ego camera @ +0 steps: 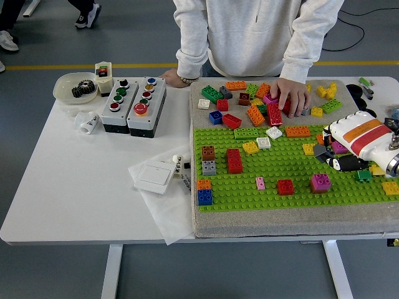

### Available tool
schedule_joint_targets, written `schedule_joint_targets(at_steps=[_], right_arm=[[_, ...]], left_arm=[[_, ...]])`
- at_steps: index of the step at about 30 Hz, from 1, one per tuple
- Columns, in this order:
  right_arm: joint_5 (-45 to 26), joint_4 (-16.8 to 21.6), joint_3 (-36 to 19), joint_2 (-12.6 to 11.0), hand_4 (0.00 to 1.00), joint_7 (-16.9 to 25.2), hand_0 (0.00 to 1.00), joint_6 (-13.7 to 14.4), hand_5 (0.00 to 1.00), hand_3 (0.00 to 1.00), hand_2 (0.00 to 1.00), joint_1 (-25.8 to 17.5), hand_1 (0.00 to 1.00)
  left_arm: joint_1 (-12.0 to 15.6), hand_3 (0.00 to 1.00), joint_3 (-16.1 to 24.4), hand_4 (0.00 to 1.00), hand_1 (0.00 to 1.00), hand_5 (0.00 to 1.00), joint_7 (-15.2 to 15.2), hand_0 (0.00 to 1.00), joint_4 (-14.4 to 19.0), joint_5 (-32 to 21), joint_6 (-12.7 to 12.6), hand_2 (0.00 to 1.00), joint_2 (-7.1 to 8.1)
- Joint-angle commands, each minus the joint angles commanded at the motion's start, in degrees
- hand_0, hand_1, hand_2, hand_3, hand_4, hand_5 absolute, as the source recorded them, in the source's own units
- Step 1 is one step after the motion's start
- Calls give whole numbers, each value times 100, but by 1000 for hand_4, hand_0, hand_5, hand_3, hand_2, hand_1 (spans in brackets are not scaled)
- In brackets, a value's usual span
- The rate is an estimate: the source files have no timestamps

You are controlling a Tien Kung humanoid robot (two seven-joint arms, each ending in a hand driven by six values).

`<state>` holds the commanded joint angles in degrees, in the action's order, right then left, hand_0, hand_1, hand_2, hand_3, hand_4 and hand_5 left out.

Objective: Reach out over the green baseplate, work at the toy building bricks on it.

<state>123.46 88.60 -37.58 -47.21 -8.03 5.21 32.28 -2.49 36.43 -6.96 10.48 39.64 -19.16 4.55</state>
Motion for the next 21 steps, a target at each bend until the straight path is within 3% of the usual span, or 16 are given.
schedule_joint_targets(at_steps=[12,21], right_arm=[[73,102,-111,-247,708,37,444,-40,375,490,506,-250,444],[62,114,-53,-296,716,58,437,-43,383,490,504,-332,444]], left_arm=[[9,612,42,656,733,630,-6,720,-8,62,5,780,5],[-8,612,48,655,734,631,-14,719,-4,70,5,779,-1]])
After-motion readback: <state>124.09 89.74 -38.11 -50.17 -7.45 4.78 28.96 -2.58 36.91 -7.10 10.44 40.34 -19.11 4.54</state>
